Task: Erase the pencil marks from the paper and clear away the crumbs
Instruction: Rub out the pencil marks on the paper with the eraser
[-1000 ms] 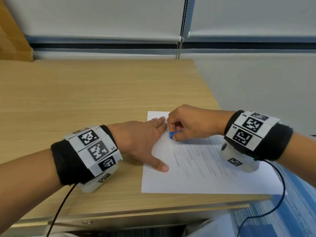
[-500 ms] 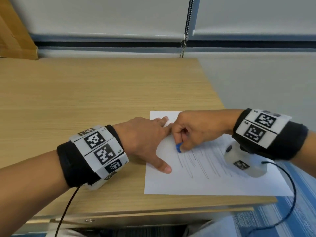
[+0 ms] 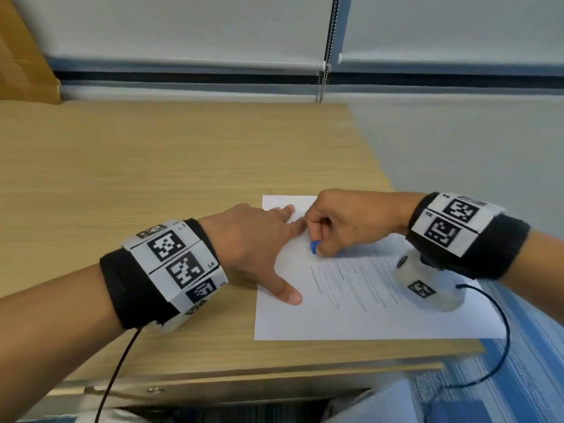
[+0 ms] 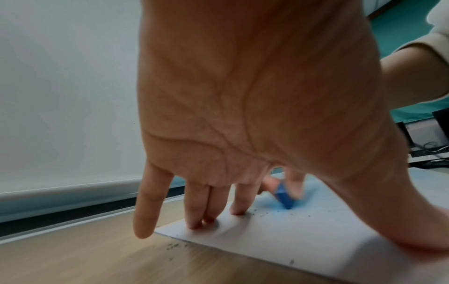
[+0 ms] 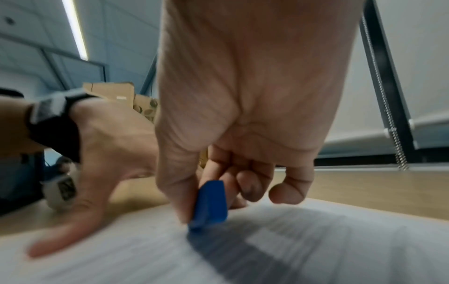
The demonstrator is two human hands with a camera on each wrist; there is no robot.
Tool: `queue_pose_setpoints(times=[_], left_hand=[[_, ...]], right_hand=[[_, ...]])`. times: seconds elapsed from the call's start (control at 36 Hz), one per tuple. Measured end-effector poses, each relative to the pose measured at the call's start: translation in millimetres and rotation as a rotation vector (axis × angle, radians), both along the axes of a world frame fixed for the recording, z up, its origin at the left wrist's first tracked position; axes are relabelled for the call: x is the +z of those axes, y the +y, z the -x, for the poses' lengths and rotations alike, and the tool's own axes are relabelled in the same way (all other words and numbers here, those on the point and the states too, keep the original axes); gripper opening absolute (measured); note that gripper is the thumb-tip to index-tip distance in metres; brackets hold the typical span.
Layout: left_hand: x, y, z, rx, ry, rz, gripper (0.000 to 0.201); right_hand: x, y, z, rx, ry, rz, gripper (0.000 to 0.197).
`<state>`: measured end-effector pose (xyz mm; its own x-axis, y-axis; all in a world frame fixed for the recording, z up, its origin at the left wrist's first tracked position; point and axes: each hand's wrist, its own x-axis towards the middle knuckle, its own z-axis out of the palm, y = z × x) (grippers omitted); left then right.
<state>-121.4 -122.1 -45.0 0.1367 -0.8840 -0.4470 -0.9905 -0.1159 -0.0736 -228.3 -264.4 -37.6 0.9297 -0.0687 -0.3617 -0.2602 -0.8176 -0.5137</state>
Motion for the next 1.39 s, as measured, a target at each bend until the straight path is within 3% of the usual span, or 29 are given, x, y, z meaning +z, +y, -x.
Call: queue_pose_setpoints(times=[0.11,0.28,0.42,0.61,0.78,0.94,1.08,1.25,1.39], left_hand=[[-1.1,-0.2,-0.8,-0.005,-0.021,0.004,0.119],[0.3,-0.8,1.3,0.016,-0.038,-0.020,0.120],[-0.8,0.2,0.1,-0.002,-0.038,-0.001,0.117],[-0.2,-1.1,-0.9,-0.001,-0.025,-0.027,0.114],[0.9,-0.8,0.0,-0.016,-0.039,-0.019,0.113],[2.0,-1.7,0.1,-0.009,-0.051,-0.025,0.116],[-1.1,-1.9,-1.2,-0.020,-0.069,-0.017,0.121],[-1.9,-2.8,-2.0,-0.011,-0.068,-0.023,0.122],[-2.8,-3.1,-3.2,-0.018,-0.061,-0.018,0.123]], right_hand=[[2.1,11.6,6.8,0.122,0.167,-0.060,0.011],[4.5,-1.7,-2.3,-0.012,0.010,0.004,0.009],[3.8,15.7,3.8,0.164,0.212,-0.026,0.010],[4.1,2.8,-12.7,0.048,-0.040,0.098,0.018],[3.3,19.1,0.5,0.168,0.172,0.012,0.009],[1.3,6.3,-4.4,0.025,-0.011,0.020,0.012],[3.6,21.1,11.0,0.161,0.187,-0.043,0.008],[2.7,11.3,9.3,0.025,0.032,-0.032,0.009],[-0.6,21.2,17.6,0.165,0.134,-0.053,0.008]])
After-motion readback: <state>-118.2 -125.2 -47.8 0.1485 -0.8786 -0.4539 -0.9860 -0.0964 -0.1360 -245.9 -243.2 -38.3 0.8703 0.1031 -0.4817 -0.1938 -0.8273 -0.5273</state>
